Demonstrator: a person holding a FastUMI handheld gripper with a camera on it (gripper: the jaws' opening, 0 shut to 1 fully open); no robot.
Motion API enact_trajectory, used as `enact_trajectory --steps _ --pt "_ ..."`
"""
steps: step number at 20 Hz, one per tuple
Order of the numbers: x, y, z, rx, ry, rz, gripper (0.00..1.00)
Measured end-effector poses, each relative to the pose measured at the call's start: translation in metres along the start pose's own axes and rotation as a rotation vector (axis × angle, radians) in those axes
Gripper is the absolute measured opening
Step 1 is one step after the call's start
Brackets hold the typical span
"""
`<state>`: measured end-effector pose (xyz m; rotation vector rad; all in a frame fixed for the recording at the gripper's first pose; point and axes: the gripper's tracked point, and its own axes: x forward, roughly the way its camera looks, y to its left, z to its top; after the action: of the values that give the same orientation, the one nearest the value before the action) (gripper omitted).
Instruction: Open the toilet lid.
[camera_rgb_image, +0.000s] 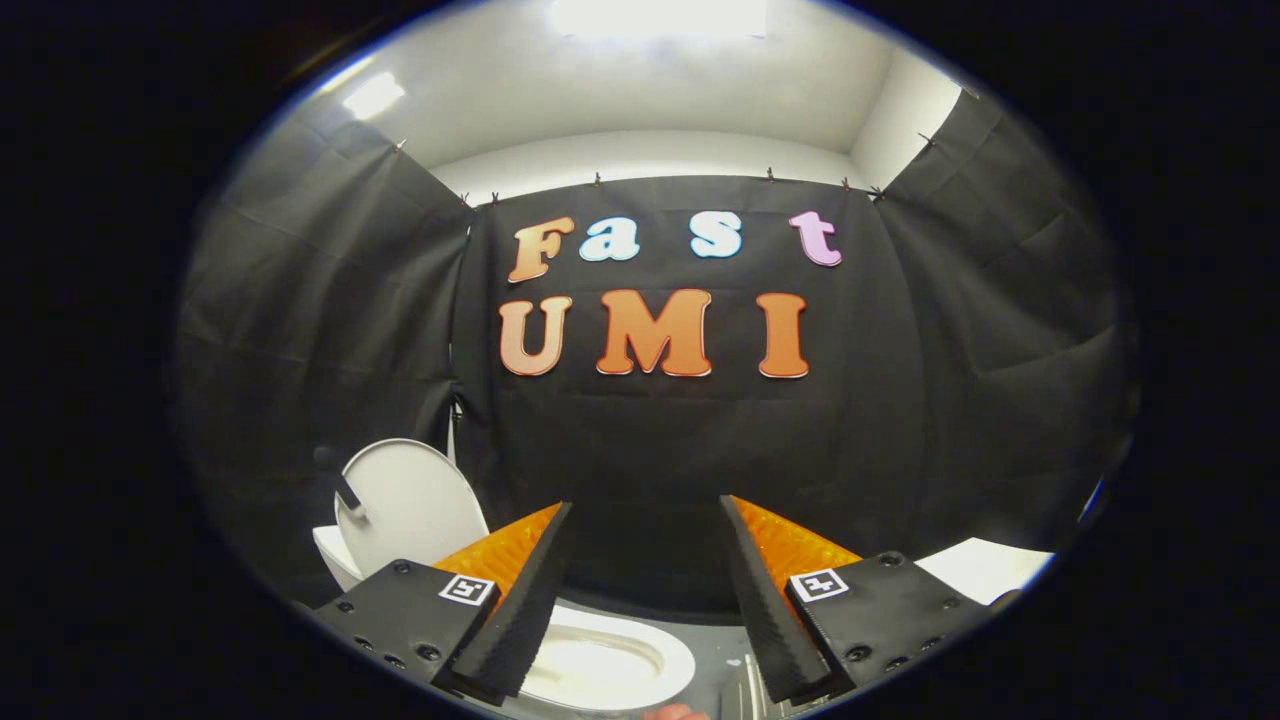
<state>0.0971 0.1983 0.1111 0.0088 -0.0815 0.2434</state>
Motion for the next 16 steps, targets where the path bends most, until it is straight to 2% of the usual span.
enact_trajectory --steps 7,13,16 --pt "-0.038 -0.042 -0.043 -0.077 0.019 -0.097 0.92" --pt "-0.052 -0.053 -0.076 0.004 0.051 -0.098 0.94" --pt "-0.050 -0.071 -0.115 0.012 0.114 -0.142 0.94"
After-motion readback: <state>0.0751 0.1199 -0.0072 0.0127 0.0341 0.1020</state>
